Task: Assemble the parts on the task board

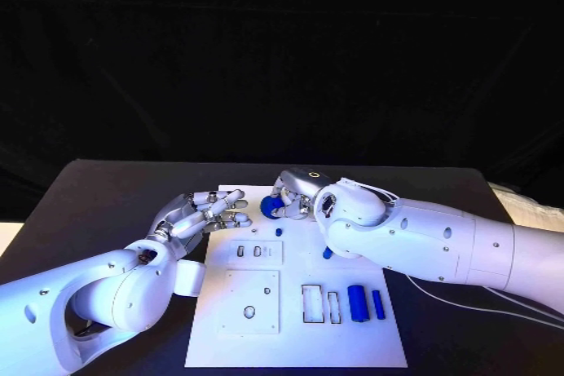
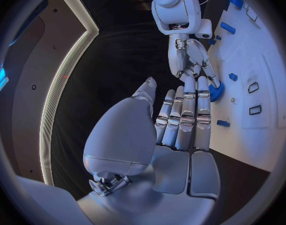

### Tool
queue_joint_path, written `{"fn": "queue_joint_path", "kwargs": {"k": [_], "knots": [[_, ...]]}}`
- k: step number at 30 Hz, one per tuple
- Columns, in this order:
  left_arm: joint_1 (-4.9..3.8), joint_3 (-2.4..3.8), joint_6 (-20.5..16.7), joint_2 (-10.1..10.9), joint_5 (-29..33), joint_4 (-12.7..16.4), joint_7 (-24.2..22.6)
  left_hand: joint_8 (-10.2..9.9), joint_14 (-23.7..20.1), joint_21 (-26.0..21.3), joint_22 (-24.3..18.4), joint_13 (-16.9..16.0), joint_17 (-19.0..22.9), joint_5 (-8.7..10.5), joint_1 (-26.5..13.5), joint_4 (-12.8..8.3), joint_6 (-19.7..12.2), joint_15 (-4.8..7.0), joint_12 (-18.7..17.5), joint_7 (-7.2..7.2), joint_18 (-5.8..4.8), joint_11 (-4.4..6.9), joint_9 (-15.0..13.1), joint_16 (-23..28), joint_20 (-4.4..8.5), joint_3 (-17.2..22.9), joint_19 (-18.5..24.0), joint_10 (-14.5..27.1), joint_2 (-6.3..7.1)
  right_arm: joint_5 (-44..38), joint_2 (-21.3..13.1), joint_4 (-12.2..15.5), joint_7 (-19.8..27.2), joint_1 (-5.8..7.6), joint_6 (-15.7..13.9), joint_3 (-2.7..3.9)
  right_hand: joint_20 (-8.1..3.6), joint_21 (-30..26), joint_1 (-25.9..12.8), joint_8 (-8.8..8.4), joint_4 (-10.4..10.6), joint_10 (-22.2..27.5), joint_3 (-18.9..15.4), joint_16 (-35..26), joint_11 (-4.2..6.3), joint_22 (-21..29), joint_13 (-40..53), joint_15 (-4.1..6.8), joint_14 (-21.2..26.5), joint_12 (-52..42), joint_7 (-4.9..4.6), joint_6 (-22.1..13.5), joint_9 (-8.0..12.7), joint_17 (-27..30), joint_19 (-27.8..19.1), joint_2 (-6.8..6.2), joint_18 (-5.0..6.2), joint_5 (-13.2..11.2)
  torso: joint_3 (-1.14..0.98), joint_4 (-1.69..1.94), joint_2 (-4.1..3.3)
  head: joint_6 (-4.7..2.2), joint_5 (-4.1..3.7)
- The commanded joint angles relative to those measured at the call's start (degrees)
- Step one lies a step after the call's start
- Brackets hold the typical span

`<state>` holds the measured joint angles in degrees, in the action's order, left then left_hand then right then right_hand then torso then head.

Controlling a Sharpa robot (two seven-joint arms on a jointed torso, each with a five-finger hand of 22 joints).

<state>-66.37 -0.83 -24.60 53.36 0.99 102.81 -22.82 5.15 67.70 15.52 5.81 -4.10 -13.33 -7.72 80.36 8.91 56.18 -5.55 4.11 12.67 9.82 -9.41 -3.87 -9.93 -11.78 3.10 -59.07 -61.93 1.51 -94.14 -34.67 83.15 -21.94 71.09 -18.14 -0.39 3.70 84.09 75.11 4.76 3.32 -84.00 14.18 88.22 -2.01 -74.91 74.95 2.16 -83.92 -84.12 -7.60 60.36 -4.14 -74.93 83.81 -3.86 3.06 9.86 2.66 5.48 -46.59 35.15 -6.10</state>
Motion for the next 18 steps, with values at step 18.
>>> {"fn": "queue_joint_path", "kwargs": {"k": [18], "knots": [[-0.07,0.05,0.96,0.11,0.05,0.31,-0.31,-0.37,0.05,-0.24,-0.06,0.07,-0.12,0.29,0.35,-0.51,-0.24,-0.36,-0.33,0.12,0.64,0.09,0.02,0.35,-0.28,-0.06,-0.07,0.4,-0.57,1.05,0.58,-0.94,-0.69,-0.15,3.95,-0.17,1.84,0.53,-6.29,-0.74,5.71,-0.86,-4.94,0.08,-1.85,-2.66,7.47,-1.72,-5.22,5.1,-1.28,-6.19,0.09,-10.72,0.58,-1.67,-0.45,-2.98,-0.09,0.0,-0.01,-0.01,-0.11]]}}
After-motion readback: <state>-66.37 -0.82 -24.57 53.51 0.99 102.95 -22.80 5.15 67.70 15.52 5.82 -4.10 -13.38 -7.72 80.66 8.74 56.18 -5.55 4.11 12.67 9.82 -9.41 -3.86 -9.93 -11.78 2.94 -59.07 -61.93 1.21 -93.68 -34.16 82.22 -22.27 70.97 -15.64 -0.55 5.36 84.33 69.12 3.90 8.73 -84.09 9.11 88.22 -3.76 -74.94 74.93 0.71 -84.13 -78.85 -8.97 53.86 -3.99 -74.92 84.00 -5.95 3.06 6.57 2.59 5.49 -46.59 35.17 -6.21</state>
